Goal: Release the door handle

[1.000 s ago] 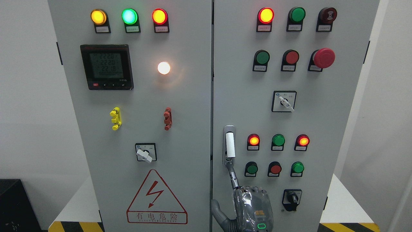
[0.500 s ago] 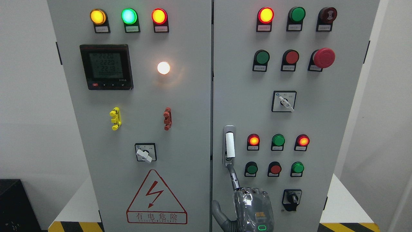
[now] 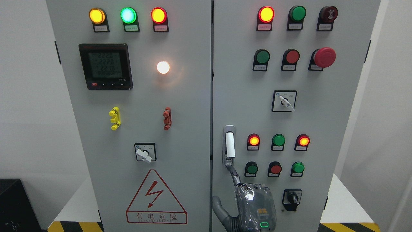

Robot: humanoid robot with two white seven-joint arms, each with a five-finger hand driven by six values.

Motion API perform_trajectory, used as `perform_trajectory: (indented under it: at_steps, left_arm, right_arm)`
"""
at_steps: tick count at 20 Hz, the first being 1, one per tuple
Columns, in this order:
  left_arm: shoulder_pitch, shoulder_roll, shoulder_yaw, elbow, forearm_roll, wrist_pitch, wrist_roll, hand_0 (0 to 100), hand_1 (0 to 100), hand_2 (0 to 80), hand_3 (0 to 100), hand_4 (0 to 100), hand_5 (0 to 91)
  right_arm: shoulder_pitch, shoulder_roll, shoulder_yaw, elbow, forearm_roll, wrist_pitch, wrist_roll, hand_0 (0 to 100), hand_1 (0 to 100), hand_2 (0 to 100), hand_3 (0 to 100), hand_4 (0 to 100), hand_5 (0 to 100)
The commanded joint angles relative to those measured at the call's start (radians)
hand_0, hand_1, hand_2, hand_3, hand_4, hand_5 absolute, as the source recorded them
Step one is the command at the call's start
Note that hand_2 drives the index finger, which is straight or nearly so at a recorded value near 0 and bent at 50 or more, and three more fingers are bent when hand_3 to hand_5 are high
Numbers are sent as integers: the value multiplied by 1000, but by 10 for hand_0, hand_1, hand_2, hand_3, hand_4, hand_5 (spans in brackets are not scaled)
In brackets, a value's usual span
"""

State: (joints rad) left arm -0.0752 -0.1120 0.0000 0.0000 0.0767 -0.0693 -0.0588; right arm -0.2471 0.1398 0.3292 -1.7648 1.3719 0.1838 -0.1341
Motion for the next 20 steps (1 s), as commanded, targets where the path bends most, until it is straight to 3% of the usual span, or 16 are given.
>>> perform_trajectory:
  at_steps: [1,4,10,12,20]
  left_arm:
    - [0,0,-21,-20,0,0,0,0,0,24,87,12,0]
    - [0,0,-21,-20,0,0,0,0,0,24,87,13,0]
    - [0,0,-21,-20,0,0,0,0,0,23,87,13,0]
    - [0,0,-21,-20,0,0,0,0,0,22,87,13,0]
    - [0,0,-21,-20,0,0,0,0,0,23,88,13,0]
  right_arm:
    - [-1,1,1,-62,4,-3,1,339,350,223,1000,1000,983]
    - [-1,1,-1,-67,4,-3,1,339,349,271,1000,1000,983]
    - [-3,1,-13,-81,0,-3,4,386,347,495,1000,995,977]
    - [-4,1,-18,-82,-1,-3,8,416,334,611,1000,992,973]
    - [-93,1,-50,-65,-1,0,25,271,316,817,1000,1000,964]
